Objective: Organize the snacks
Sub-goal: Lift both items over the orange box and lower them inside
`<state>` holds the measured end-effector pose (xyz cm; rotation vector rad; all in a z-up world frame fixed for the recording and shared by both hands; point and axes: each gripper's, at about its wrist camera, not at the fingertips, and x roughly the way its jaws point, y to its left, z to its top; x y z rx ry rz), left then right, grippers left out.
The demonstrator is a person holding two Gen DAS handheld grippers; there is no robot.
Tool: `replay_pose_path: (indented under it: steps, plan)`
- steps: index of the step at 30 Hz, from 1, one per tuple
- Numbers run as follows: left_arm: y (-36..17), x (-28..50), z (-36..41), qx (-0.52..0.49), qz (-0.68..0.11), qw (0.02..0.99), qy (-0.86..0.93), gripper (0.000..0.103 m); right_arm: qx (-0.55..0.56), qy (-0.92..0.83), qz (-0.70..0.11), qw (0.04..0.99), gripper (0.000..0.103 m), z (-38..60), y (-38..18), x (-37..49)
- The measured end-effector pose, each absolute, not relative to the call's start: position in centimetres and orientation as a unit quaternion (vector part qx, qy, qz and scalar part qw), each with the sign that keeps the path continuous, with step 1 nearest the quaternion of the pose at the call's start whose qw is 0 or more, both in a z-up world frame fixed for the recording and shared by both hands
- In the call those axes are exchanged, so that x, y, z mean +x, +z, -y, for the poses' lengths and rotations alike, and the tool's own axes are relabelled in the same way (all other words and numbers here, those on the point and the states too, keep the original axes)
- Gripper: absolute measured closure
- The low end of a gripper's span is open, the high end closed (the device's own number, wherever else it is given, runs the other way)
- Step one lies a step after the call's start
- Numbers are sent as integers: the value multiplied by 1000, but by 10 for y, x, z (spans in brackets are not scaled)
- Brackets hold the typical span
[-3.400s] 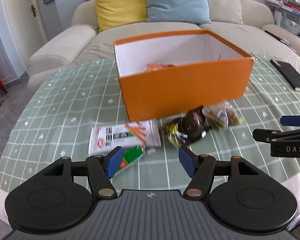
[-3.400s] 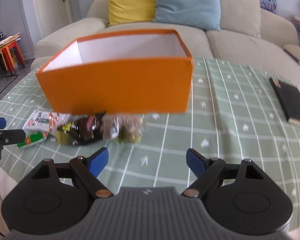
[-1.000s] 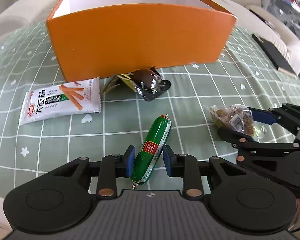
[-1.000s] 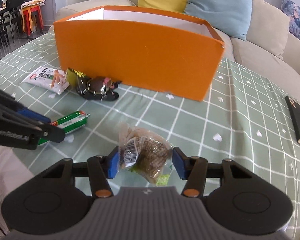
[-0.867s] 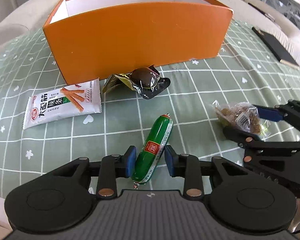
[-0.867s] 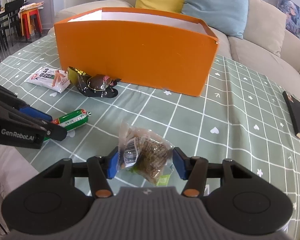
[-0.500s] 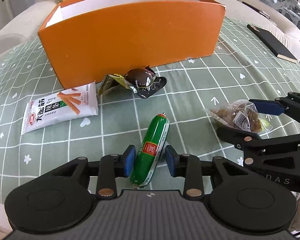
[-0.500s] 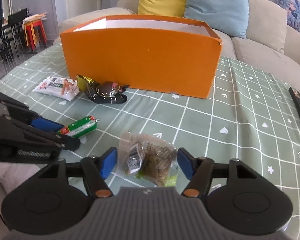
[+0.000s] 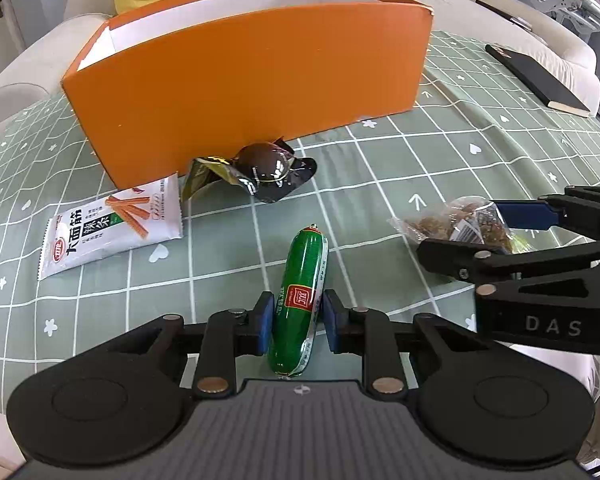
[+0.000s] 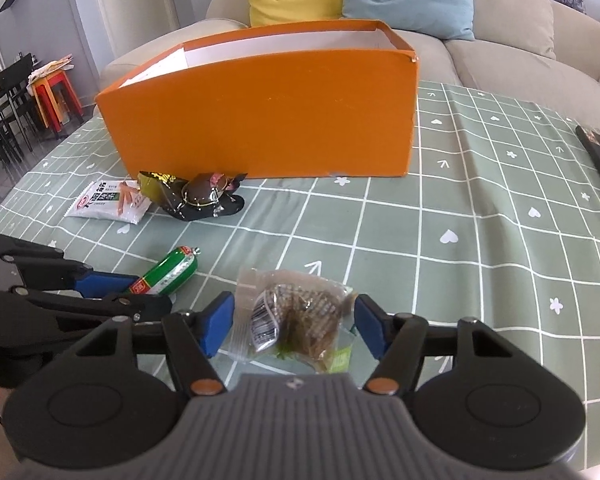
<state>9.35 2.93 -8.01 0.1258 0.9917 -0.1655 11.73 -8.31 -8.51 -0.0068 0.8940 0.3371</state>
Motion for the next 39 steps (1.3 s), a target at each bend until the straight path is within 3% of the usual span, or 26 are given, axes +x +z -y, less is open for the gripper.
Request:
replay_pose_path:
  steps: [3,5,11,25,39]
  plan:
    - [-80,95,-28,59,-477,874,-75,75,-4,162,-432,887,41,84,-85,118]
    - [-80,94,-27,61,-477,874,-71,75,-1,165,-426,890,54,85,-82,117]
    - [-76,92,-27,48,-475,876,-63,76,-8,173,-423,889,59,83,-79,115]
    - [-21,102,-39,-3,-438,897,-58,78,0,177,-381,908,60,85,-38,114]
    - [53,156,-42,26,-372,926,-59,78,11,169,-299,939,60,95,41,164]
